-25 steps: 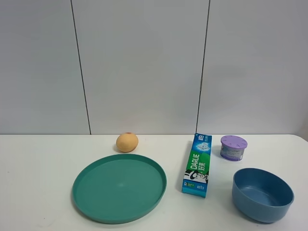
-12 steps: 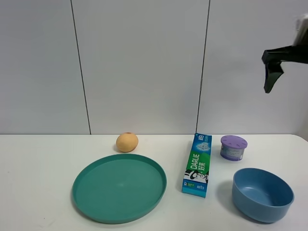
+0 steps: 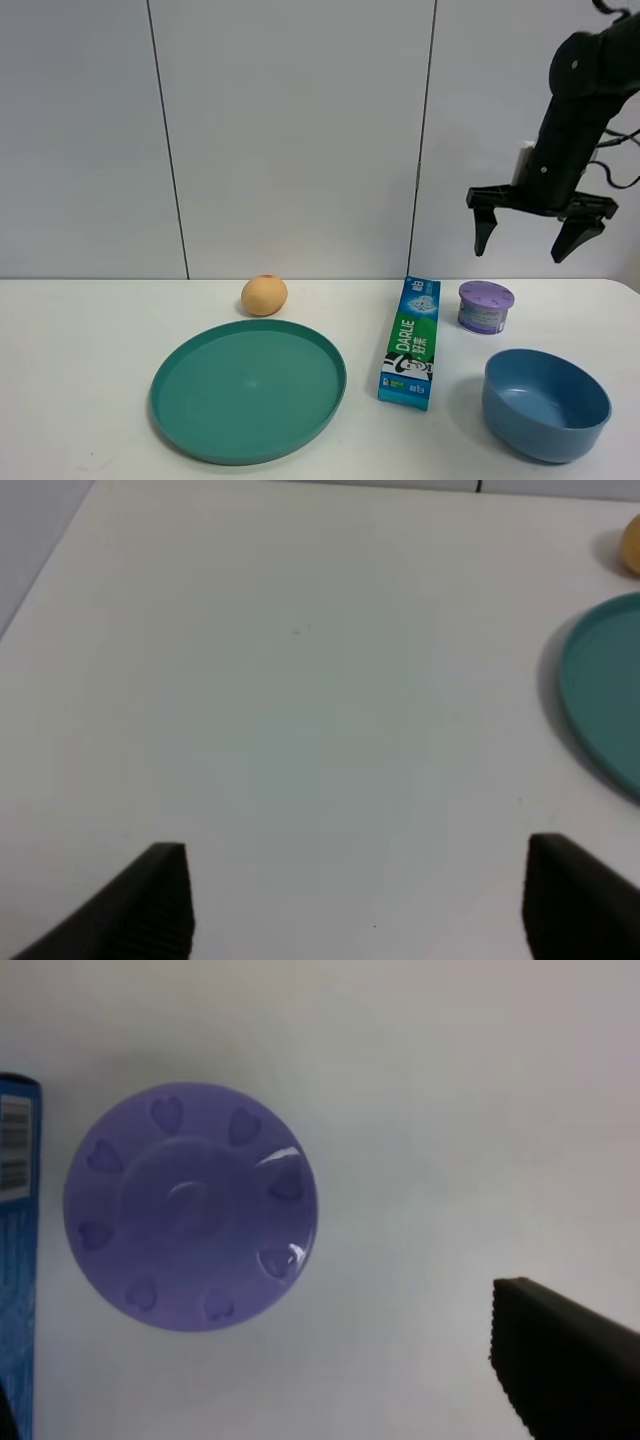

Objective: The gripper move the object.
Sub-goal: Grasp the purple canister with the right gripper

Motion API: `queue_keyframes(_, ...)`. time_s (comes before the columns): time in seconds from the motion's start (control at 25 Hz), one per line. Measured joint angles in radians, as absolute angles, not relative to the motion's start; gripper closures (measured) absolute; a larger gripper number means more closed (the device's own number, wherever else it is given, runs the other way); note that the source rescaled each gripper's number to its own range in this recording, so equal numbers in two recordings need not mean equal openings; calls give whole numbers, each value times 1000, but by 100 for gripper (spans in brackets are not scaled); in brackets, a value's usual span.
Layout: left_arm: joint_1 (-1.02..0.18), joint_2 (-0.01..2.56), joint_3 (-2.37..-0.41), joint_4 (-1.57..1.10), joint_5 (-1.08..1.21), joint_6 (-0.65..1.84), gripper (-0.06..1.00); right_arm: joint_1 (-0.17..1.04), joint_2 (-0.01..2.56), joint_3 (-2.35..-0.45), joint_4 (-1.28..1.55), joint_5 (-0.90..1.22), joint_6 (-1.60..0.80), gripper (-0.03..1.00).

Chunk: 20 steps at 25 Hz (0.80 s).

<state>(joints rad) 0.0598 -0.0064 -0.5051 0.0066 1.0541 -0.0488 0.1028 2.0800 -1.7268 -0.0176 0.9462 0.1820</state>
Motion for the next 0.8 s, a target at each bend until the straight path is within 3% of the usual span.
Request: queue_keyframes(0.8,60,-6,-505,7,1054,-49,-6,103,2247,-1729,0,743,127,-3)
